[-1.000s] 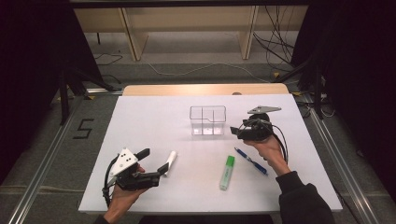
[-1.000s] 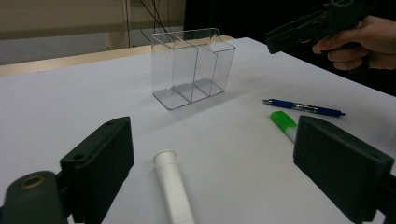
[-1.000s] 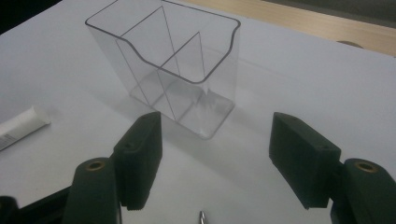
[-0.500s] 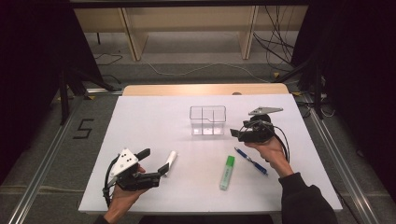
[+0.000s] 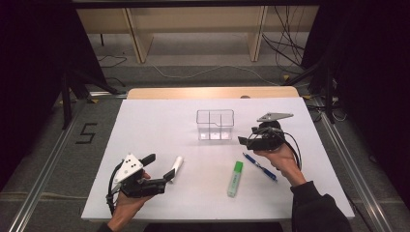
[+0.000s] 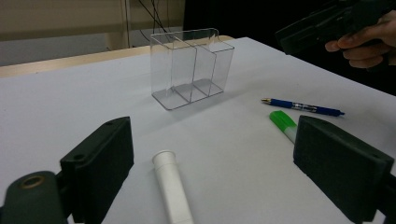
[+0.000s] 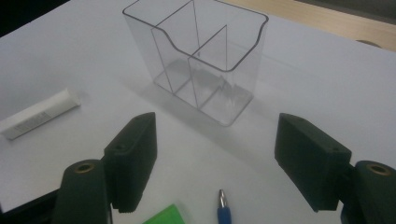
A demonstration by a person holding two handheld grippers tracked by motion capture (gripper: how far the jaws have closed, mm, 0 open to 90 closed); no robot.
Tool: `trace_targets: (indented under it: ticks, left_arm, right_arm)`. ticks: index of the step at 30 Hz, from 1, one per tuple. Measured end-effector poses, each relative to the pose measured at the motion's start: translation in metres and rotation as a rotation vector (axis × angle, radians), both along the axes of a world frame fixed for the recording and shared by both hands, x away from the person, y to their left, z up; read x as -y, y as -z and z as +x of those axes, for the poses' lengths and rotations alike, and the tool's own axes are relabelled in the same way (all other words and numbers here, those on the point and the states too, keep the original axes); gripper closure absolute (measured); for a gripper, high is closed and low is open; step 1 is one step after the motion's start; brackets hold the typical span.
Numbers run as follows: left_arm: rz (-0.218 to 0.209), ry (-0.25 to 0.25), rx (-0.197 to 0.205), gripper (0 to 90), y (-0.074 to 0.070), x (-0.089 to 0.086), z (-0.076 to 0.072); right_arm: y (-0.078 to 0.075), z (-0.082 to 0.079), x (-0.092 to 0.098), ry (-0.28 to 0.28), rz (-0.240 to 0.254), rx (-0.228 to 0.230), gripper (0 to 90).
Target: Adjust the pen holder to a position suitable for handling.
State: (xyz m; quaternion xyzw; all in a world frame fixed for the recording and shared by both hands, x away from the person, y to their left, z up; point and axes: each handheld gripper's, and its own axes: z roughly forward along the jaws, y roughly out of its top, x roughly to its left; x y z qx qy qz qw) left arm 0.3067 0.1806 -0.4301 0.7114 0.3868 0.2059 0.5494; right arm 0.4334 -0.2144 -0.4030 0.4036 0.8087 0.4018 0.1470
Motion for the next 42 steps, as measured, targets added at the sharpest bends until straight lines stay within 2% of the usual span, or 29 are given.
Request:
trace_targets:
  ticks: [8,18,24,32,34,42]
  left_arm:
    - [0.002,0.0,0.002,11.8,0.0,0.0,0.0]
    - [0.003,0.0,0.001,11.8,0.0,0.0,0.0]
    - [0.002,-0.004,-0.001,11.7,0.0,-0.001,0.001]
    - [0.001,-0.003,-0.001,11.7,0.0,-0.001,0.001]
    - [-0.007,-0.005,-0.004,11.7,0.0,-0.001,0.001]
    - [-0.007,-0.006,-0.004,11.7,0.0,0.001,0.002]
  right_arm:
    - [0.001,-0.003,0.001,-0.008,-0.031,-0.011,30.6]
    - [0.007,-0.007,0.005,-0.034,-0.092,-0.051,30.9]
    - [0.012,-0.008,0.007,-0.064,-0.11,-0.084,30.5]
    - [0.017,-0.01,0.008,-0.066,-0.159,-0.125,29.9]
    - [0.019,-0.01,0.009,-0.074,-0.174,-0.119,29.9]
    - [0.025,-0.009,0.011,-0.075,-0.215,-0.15,30.0]
